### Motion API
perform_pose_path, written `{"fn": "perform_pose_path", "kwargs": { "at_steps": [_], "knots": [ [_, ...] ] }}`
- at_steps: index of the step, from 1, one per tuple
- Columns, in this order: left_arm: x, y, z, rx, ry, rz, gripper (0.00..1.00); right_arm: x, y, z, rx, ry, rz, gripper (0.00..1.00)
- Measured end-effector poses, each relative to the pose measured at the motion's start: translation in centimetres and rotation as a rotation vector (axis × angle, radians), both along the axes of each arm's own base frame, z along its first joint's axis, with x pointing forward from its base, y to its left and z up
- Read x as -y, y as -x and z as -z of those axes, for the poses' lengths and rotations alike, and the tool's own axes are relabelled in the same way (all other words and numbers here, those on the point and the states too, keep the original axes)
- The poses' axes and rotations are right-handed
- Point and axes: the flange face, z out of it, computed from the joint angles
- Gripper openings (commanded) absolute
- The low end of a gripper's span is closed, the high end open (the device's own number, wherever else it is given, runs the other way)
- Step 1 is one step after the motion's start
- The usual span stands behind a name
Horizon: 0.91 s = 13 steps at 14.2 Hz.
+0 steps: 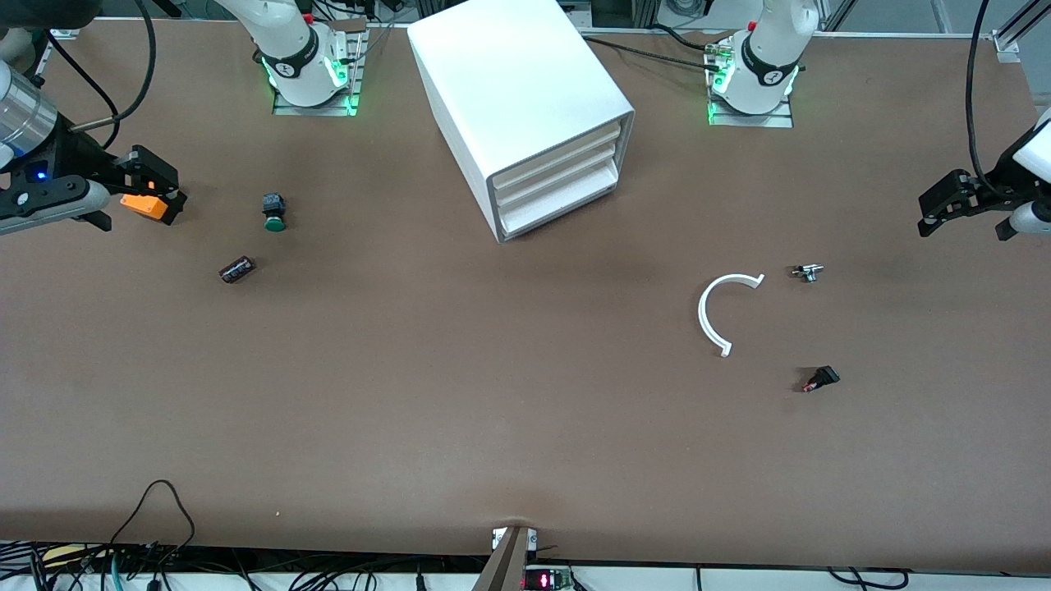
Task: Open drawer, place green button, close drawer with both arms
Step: 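Move the left gripper toward the white cabinet's bottom drawer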
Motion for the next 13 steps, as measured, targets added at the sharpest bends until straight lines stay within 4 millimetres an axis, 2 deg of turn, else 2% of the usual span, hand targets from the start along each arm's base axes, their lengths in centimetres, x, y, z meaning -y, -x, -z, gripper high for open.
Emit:
{"fn": "perform_pose_path", "kwargs": {
  "at_steps": [3,7,10,13],
  "knots": [
    [0.0,0.0,0.3,-0.006,0.000,0.005,1.00,0.0,0.2,0.1,-0.016,0.001,0.000,1.00],
    [0.3,-0.7,2.6,-0.053,-0.001,0.041,1.00,0.0,0.3,0.2,-0.028,0.001,-0.001,1.00],
    [0.7,-1.1,4.9,-0.112,0.037,0.110,1.00,0.0,0.3,0.3,-0.031,0.001,-0.001,1.00],
    [1.8,-1.6,8.7,-0.214,0.168,0.109,1.00,0.0,0.4,0.3,-0.033,0.002,-0.001,1.00]
  ]
}}
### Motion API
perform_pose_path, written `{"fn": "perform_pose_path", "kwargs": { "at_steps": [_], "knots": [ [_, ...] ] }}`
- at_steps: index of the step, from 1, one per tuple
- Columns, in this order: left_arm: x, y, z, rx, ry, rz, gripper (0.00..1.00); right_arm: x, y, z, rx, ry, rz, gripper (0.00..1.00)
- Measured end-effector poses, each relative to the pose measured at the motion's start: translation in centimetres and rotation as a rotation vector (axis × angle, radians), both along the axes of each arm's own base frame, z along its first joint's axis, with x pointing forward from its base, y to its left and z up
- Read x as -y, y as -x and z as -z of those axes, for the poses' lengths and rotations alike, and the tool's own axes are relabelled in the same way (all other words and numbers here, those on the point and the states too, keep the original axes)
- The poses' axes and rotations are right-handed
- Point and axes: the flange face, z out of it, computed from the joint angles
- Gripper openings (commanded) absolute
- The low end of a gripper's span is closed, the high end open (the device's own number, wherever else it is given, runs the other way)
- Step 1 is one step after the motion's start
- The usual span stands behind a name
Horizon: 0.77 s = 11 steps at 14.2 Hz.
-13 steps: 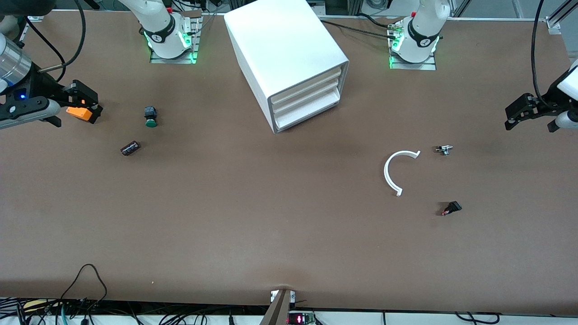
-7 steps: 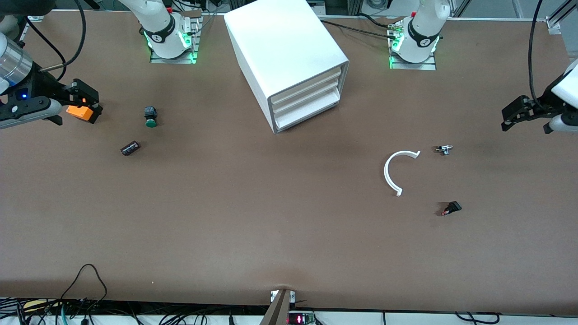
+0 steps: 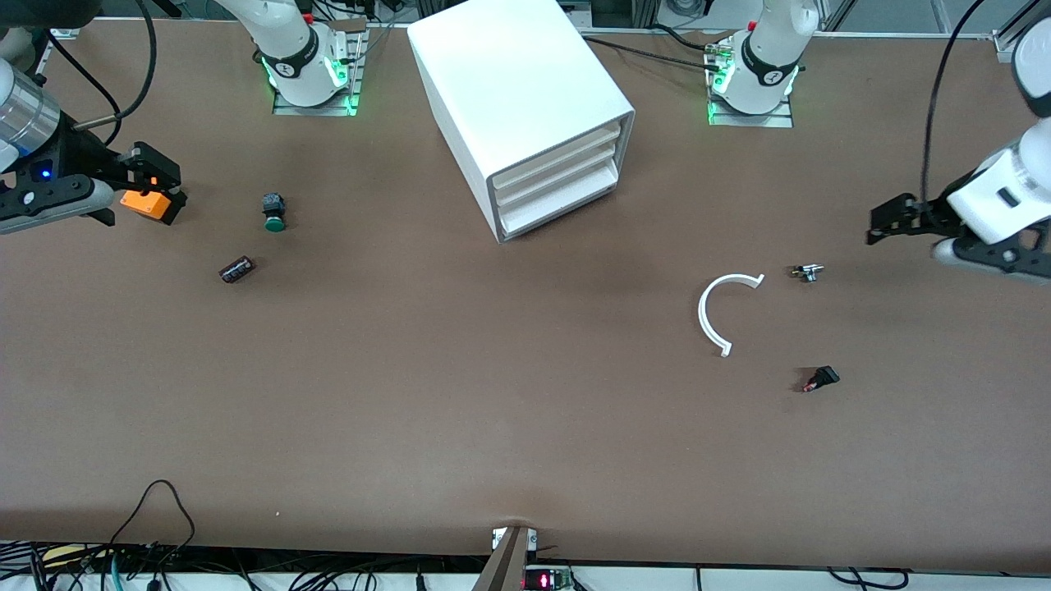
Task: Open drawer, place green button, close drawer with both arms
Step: 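Move the left gripper toward the white cabinet's bottom drawer, then grasp the bottom drawer's front edge with the left gripper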
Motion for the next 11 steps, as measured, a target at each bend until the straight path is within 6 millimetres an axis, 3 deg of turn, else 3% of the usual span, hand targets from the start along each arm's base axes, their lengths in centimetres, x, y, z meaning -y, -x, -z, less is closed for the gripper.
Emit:
{"fn": "perform_pose_path", "kwargs": {
  "at_steps": [6,11],
  "knots": [
    [3.6,-1.5,10.7,-0.233,0.316,-0.013,1.00,0.0,0.0,0.0,-0.003,0.000,0.000,1.00],
    [10.1,-1.6,19.0,-0.346,0.533,0.149,1.00,0.0,0.0,0.1,-0.003,0.000,0.000,1.00]
  ]
}}
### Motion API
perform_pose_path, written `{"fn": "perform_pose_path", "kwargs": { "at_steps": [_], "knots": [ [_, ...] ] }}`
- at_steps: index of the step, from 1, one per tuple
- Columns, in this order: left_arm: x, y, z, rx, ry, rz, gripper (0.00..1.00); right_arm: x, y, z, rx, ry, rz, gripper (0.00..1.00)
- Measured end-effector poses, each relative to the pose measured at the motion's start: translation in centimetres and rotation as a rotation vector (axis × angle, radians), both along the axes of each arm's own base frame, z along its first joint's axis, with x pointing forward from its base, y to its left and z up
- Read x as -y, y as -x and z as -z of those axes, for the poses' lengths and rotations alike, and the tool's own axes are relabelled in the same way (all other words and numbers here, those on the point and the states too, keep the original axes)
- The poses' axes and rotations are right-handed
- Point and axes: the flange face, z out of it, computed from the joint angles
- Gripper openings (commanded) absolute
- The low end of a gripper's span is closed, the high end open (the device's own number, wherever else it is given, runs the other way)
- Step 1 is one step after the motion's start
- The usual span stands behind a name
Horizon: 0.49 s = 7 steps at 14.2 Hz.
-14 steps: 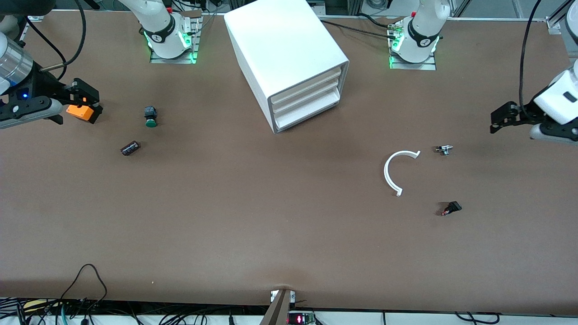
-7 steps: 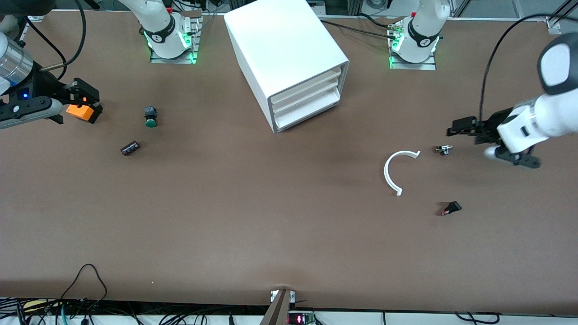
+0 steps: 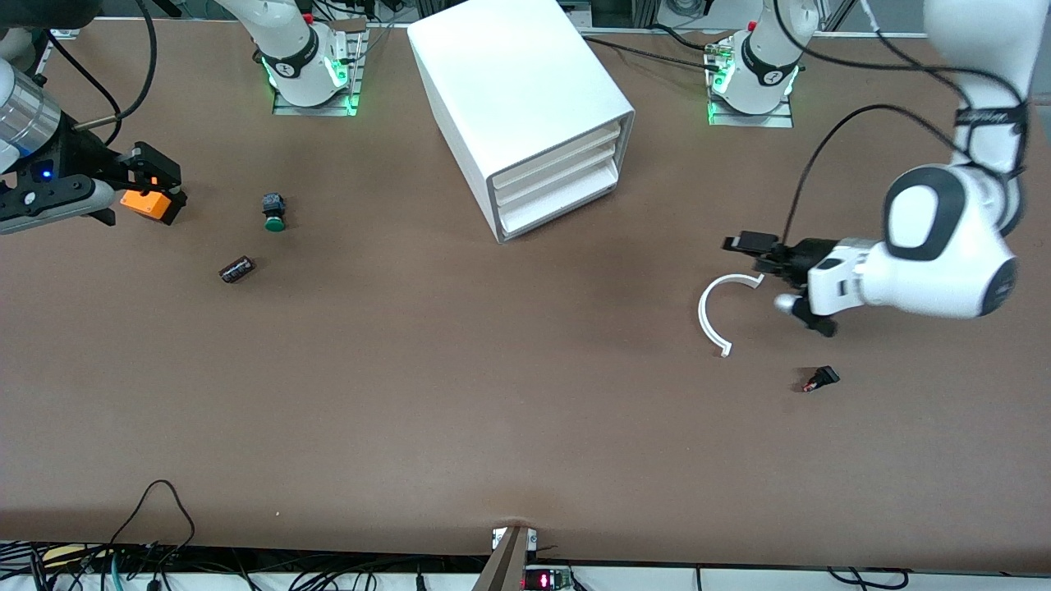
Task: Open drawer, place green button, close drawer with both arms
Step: 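Grasp the bottom drawer's front edge with the left gripper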
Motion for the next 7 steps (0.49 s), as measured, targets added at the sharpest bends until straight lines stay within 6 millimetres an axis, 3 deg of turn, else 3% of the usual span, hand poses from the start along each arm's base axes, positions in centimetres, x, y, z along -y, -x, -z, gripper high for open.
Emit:
{"fn": "perform_pose_path", "kwargs": {
  "at_steps": [4,7],
  "knots": [
    [5.5,1.0,4.3,-0.089,0.177,0.039,0.99,0.0,0.0,0.0,0.002,0.000,0.000,1.00],
    [7.2,1.8,8.8,-0.116,0.331,0.070,0.97,0.0,0.0,0.0,0.002,0.000,0.000,1.00]
  ]
}}
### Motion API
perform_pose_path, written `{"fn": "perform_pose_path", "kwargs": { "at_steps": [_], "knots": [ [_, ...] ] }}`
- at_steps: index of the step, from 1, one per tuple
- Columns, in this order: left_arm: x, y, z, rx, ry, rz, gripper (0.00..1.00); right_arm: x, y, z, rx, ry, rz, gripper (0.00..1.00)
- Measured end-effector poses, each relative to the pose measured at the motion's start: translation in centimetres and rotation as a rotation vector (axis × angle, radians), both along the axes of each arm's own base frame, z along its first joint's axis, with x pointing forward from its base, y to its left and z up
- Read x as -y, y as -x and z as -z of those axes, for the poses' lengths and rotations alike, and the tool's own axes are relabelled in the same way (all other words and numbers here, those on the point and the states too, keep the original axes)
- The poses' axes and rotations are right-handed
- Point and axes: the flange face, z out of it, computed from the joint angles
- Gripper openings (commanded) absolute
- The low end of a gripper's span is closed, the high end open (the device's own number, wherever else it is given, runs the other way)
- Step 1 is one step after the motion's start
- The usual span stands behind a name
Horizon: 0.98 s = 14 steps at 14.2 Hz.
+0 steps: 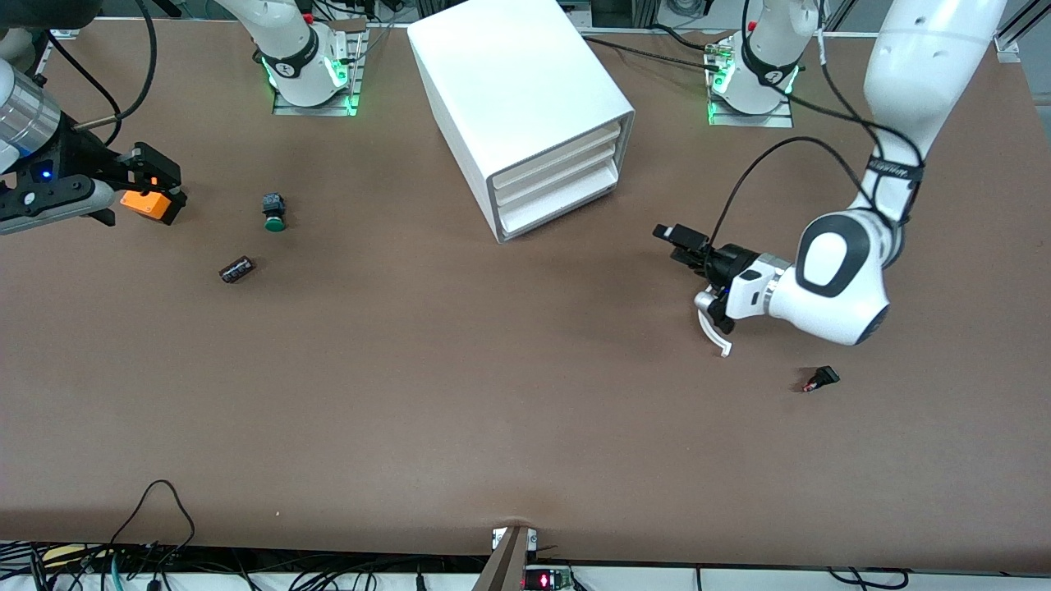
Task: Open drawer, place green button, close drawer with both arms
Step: 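Grasp the bottom drawer's front edge with the left gripper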
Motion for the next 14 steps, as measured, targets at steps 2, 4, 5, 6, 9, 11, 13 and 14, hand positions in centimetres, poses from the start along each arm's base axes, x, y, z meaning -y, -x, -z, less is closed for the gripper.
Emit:
{"fn": "perform_pose_path", "kwargs": {
  "at_steps": [2,4,5,6,9,11,13,14],
  "knots": [
    [1.4,0.9,3.2,-0.017,0.086,0.025,0.94,0.0,0.0,0.0,0.001,0.000,0.000,1.00],
    [3.5,2.1,5.7,-0.049,0.172,0.029,0.90,0.0,-0.1,-0.1,0.007,0.000,0.000,1.00],
    [4.6,2.7,6.8,-0.062,0.221,0.024,0.90,0.0,-0.1,-0.1,0.011,-0.001,0.000,1.00],
    [5.6,3.5,7.9,-0.068,0.271,0.020,0.90,0.0,-0.2,-0.1,0.013,-0.001,0.000,1.00],
    [8.4,6.2,11.6,-0.084,0.388,0.012,0.88,0.0,-0.4,0.2,0.011,0.000,0.000,1.00],
    [9.9,8.0,13.6,-0.095,0.443,-0.003,0.86,0.0,-0.5,0.4,0.008,0.000,-0.001,1.00],
    [11.1,9.5,14.6,-0.103,0.456,-0.015,0.84,0.0,-0.5,0.5,0.007,0.000,-0.001,1.00],
    [11.8,10.0,14.8,-0.106,0.468,-0.027,0.82,0.0,-0.5,0.5,0.007,0.000,0.000,1.00]
  ]
}}
